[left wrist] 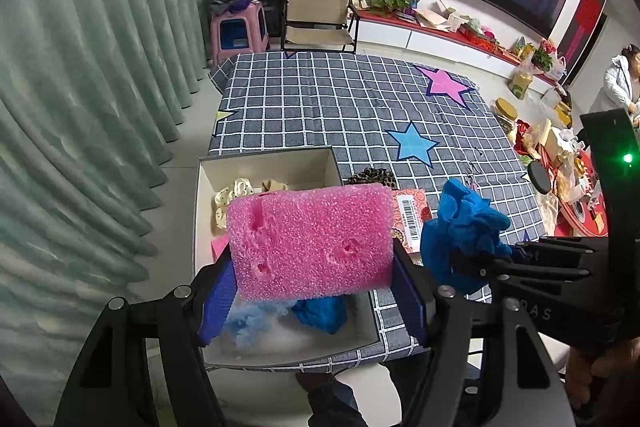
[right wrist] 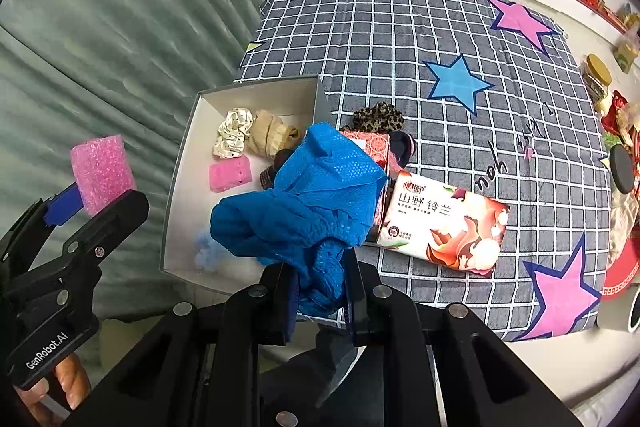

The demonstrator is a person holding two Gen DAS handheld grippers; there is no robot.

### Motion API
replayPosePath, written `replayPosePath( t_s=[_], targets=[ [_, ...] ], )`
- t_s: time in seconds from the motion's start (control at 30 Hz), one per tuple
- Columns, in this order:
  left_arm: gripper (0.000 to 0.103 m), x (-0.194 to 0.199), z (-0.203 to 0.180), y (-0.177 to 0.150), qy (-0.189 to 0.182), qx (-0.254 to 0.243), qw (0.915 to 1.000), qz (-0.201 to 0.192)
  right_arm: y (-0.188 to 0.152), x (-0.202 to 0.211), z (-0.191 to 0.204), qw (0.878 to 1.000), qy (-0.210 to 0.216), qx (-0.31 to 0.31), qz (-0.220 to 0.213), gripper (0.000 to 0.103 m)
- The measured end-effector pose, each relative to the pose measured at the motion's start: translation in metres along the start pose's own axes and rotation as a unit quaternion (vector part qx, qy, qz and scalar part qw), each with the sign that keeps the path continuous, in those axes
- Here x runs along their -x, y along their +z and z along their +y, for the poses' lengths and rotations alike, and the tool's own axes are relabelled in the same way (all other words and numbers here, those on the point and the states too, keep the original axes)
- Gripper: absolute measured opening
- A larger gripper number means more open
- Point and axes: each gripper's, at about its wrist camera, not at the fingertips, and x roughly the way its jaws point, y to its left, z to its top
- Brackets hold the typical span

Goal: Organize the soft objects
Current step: 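Carry the pink foam block and blue cloth over the white box with both tools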

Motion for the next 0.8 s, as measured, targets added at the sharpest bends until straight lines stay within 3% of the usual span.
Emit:
replayPosePath(
  t_s=[0.8],
  targets=[
    [0.073,-0.015,0.022,-0.007,0.001,0.036,0.9992,0.014,0.008,-0.009,0.01,1.0,-0.006,0.022,0.017,0.018]
  ],
)
